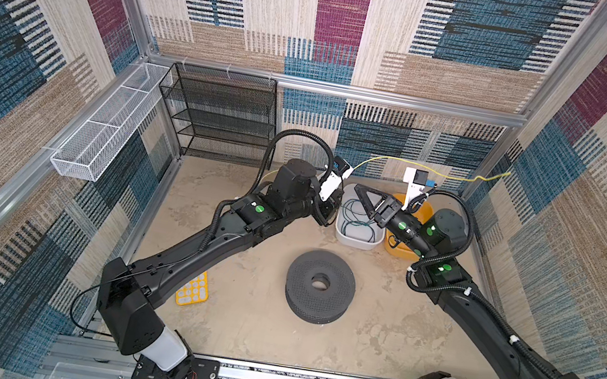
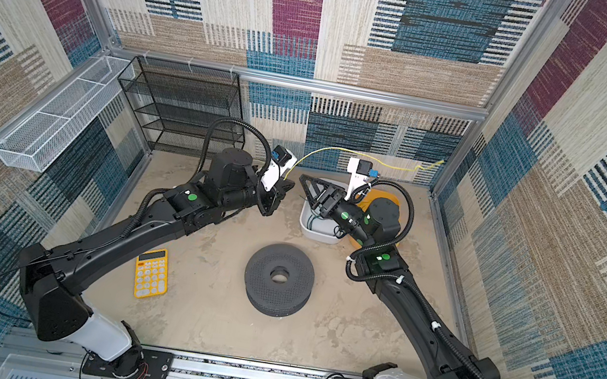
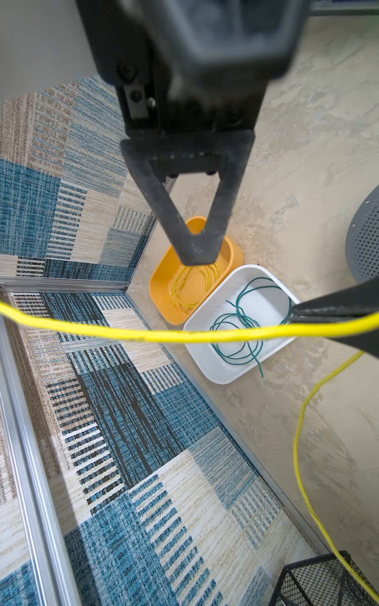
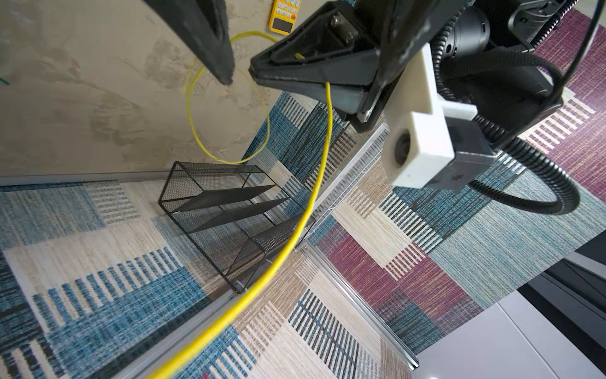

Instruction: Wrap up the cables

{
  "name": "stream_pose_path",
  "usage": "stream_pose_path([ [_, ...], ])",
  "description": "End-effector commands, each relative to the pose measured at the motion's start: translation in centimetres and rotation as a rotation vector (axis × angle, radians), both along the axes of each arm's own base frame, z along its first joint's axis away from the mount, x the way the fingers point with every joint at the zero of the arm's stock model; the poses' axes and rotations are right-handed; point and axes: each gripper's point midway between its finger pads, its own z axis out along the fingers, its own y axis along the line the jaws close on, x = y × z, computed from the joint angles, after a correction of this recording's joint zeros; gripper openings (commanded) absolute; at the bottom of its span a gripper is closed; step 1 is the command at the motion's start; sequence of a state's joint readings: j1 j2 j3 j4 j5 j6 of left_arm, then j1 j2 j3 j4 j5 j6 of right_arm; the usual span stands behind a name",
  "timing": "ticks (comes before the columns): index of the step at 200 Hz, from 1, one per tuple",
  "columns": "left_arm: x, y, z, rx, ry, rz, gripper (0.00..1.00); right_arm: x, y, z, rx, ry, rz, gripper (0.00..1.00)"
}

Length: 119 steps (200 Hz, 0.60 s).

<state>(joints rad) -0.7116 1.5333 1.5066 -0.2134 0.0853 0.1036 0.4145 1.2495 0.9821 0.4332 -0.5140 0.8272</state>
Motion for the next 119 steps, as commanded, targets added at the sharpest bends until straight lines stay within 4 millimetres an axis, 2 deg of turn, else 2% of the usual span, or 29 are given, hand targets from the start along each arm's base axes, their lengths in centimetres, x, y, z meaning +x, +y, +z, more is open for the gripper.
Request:
stream_pose_path([
  [1,-0.1,-0.3,0.0,-0.028,0.022,-0.006,0.0,0.2,1.6,1.0,0.04,-0.021,0.046,0.7],
  [24,-0.1,-0.5,0.0,-0.034,0.031,-0.013,0.0,1.0,2.9,0.7,0.034,-0.013,0.069,0.66],
  [53,-0.2,-0.6,-0.6,-0.021,0.04,-0.026,0.0,1.4,3.2,0.5,0.031,-0.014,0.061,0.59],
  [64,-0.2,-0.7,-0.8,-0.025,0.039,-0.028,0.0,1.8,3.4,0.3,0.03,-0.002,0.056,0.51],
  [85,-0.3,-0.8,-0.8,-0.027,0.039,-0.034,0.0,2.3,3.6,-0.3,0.022,0.026,0.051,0.23],
  [119,-0.4,-0.8,-0.8,-0.02,0.031,-0.039,0.0,1.9,3.7,0.1,0.026,0.013,0.068,0.01],
])
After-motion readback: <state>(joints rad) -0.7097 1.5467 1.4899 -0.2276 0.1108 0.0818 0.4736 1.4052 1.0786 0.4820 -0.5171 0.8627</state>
